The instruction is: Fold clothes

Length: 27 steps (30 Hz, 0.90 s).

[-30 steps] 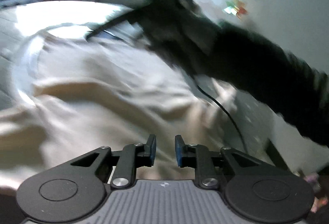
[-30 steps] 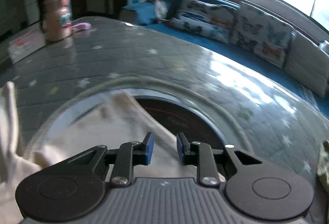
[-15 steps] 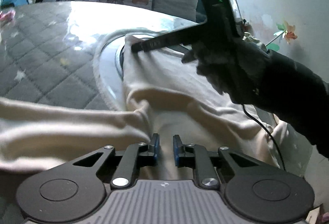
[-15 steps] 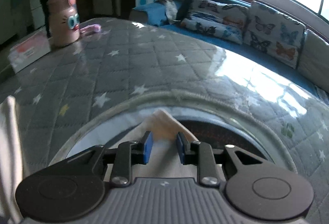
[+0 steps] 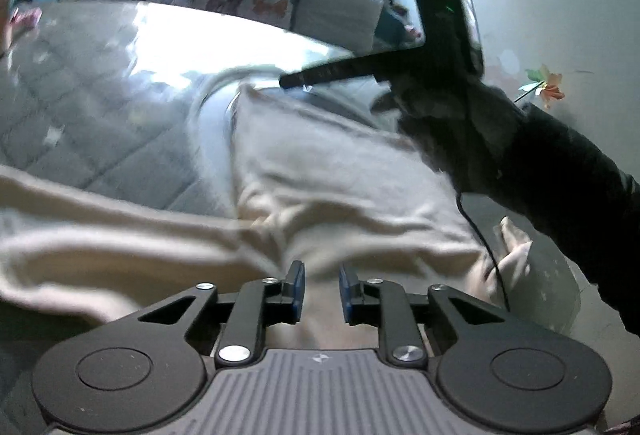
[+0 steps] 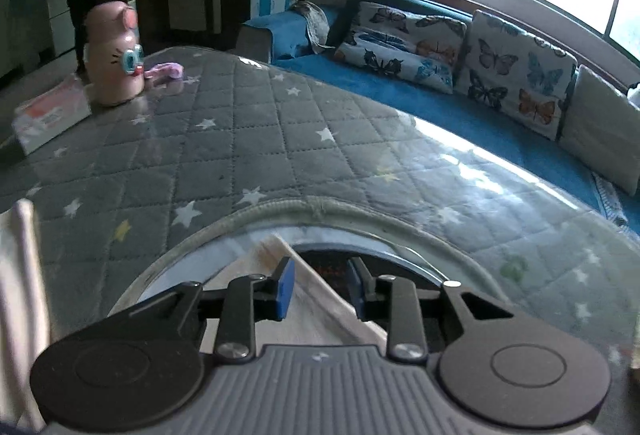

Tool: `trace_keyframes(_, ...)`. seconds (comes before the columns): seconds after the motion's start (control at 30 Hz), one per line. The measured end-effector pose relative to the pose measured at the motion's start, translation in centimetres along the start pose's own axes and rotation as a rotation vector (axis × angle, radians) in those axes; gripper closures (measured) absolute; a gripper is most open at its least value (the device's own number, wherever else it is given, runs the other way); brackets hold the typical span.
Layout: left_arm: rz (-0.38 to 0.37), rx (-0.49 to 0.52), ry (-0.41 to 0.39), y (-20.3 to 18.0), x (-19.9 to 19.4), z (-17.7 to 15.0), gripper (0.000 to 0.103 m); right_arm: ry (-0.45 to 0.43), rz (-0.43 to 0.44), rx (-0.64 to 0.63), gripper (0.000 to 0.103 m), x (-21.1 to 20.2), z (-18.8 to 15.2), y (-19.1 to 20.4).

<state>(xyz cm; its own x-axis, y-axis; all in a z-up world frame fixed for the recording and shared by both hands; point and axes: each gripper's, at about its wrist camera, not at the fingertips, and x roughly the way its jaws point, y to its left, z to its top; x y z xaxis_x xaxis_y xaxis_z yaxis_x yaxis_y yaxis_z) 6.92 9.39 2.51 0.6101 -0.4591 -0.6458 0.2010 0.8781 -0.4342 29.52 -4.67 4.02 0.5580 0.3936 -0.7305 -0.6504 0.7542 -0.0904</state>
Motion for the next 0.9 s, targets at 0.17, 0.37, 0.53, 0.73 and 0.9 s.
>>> trace_keyframes(0.17,0.044,0.041,0.013,-0.4,2.0,0.6,0.076,0.018,-0.004,-0.053,0.064,-4.9,-2.7,0.0)
trace_keyframes(0.37,0.055,0.070,0.032,-0.6,2.2,-0.6,0.075,0.076,0.004,-0.078,0.064,-9.8,-8.8,1.0)
trace_keyframes(0.53,-0.006,0.148,0.036,-3.5,0.6,-1.8,0.071,0.077,0.028,-0.032,0.064,-13.8,-14.0,2.6)
trace_keyframes(0.73,-0.057,0.279,0.071,-6.5,-0.8,-4.1,0.057,0.024,0.192,-0.030,0.061,-19.0,-17.2,6.2)
trace_keyframes(0.9,-0.045,0.365,0.109,-7.9,-1.4,-6.1,0.049,0.040,0.245,-0.071,0.058,-18.9,-18.3,8.9)
